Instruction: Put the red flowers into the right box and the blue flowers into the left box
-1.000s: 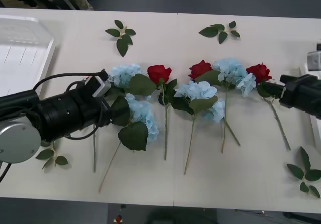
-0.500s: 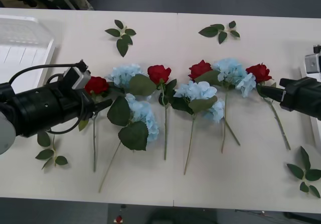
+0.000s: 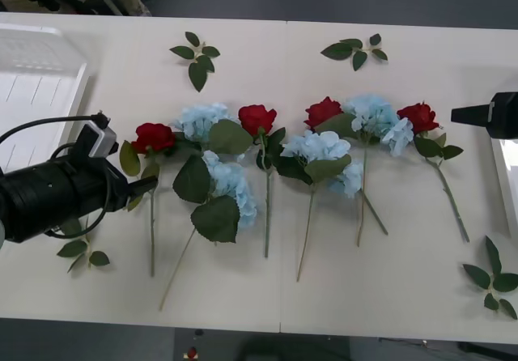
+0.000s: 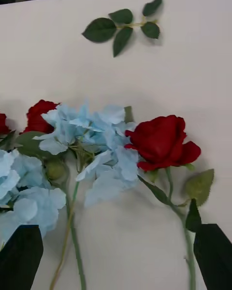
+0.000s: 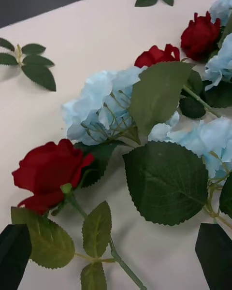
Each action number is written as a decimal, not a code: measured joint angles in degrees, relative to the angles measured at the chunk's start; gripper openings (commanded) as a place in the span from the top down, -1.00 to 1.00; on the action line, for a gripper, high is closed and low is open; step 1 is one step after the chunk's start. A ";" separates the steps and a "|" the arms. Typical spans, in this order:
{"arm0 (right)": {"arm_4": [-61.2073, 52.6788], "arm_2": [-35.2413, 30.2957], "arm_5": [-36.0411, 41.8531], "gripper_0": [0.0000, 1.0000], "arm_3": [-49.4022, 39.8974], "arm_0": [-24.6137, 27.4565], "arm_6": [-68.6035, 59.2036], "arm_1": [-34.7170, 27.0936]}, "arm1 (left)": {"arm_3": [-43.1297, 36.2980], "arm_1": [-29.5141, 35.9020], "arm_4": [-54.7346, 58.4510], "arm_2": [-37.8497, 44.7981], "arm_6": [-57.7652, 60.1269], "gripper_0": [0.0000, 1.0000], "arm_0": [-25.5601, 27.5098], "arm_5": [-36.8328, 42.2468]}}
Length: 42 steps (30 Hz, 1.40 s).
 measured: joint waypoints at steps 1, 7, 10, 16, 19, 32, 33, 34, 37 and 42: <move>1.92 0.01 0.98 -0.84 -0.02 -0.59 -2.75 0.00 | 0.18 0.00 0.00 0.00 1.39 -1.00 -0.01 0.92; 10.77 0.18 4.64 -0.84 -0.05 -1.85 -7.16 0.00 | 0.42 0.00 -1.20 0.00 12.05 -1.00 -1.02 6.83; 13.79 1.53 4.57 -0.83 -0.05 -1.85 -9.28 0.00 | 0.43 0.00 -1.82 0.00 14.21 -1.00 -2.12 9.27; 18.61 5.31 4.54 -0.84 -0.05 -1.85 -10.32 0.00 | 0.43 0.00 -4.65 0.00 22.13 -1.00 -4.42 14.34; 21.07 7.29 2.78 -0.84 -0.05 -1.85 -10.33 -0.01 | 0.43 0.00 -8.08 0.00 24.61 -1.00 -5.60 17.83; 26.15 17.72 -4.71 -0.84 3.76 -4.87 -10.33 -0.01 | 0.45 0.00 -19.85 -6.97 36.72 -1.00 -11.53 23.93; 26.40 18.88 -5.29 -0.84 4.65 -5.71 -10.33 -0.01 | 0.45 0.00 -21.16 -8.04 38.00 -1.00 -11.90 23.93; 26.69 20.03 -5.89 -0.84 5.59 -6.55 -10.33 -0.01 | 0.46 0.00 -22.29 -9.10 39.29 -1.00 -12.28 23.93; 27.31 23.18 -7.60 -0.84 7.97 -8.71 -10.33 -0.01 | 0.90 0.00 -24.71 -12.02 42.13 -1.00 -13.40 24.07; 29.53 27.16 -9.03 -0.84 10.63 -11.03 -10.33 -0.01 | 3.43 -0.18 -25.52 -14.38 42.17 -1.00 -15.23 26.37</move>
